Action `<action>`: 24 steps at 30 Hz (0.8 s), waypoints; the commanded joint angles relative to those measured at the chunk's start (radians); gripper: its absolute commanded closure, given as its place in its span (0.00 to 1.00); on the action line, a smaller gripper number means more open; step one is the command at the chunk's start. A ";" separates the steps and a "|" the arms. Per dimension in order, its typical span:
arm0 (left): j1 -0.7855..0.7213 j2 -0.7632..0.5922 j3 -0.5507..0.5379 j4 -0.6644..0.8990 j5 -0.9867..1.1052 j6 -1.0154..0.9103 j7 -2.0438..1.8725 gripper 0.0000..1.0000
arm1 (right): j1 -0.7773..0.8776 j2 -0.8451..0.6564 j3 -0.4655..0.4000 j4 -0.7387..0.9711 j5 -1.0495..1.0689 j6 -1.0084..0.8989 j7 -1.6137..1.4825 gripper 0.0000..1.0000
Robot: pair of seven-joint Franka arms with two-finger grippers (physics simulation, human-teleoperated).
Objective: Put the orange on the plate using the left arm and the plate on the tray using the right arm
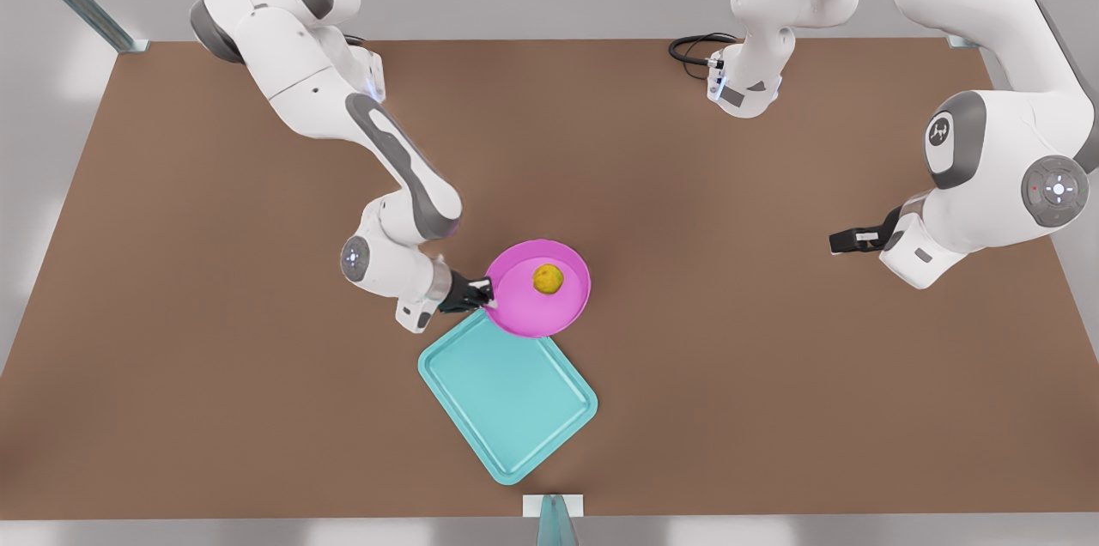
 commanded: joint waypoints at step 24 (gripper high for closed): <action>-0.005 -0.007 -0.002 0.000 0.002 -0.010 0.015 0.00 | 0.026 0.351 -0.177 0.599 -0.233 -0.549 0.228 0.00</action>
